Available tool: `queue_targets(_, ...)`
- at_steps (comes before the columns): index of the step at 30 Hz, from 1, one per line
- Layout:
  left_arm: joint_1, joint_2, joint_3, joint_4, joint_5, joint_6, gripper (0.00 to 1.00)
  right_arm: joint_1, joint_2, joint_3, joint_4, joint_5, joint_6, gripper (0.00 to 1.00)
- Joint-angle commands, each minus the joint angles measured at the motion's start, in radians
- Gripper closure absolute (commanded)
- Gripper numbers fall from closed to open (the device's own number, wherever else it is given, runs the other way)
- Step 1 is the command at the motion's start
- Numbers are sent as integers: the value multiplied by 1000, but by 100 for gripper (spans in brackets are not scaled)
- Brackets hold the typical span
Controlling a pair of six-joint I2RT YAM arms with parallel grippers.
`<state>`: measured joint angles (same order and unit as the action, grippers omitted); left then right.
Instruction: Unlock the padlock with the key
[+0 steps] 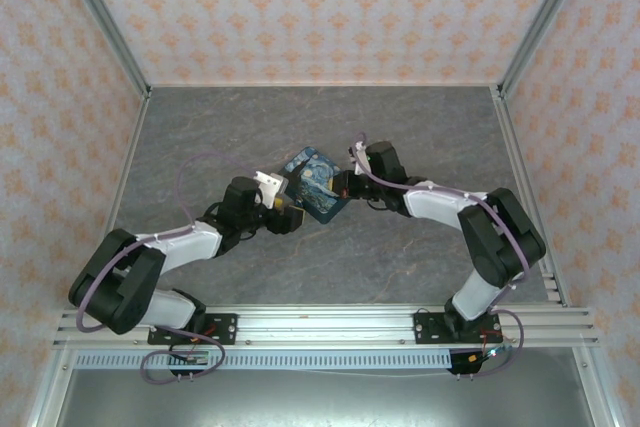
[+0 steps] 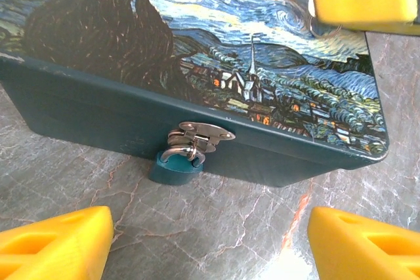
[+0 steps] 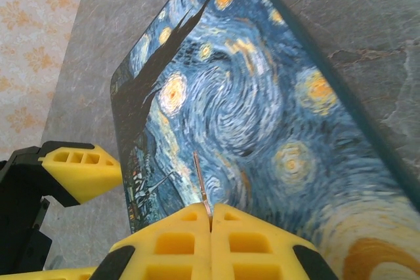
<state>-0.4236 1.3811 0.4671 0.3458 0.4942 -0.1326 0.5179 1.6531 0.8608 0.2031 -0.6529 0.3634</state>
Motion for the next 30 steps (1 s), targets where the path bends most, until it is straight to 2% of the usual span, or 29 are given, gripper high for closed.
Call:
queue_targets(1, 2, 17, 33, 37, 30, 10, 23, -31, 26, -23, -88, 63, -37, 100)
queue_targets(14, -7, 149, 85, 92, 57, 23, 30, -48, 83, 30, -130, 47, -84, 100)
queue_targets(21, -7, 215, 101, 129, 25, 58, 35, -50, 88, 28, -124, 41, -96, 100)
queue_targets(30, -6, 260, 104, 152, -23, 88, 36, -85, 123, 54, -143, 21, -125, 100)
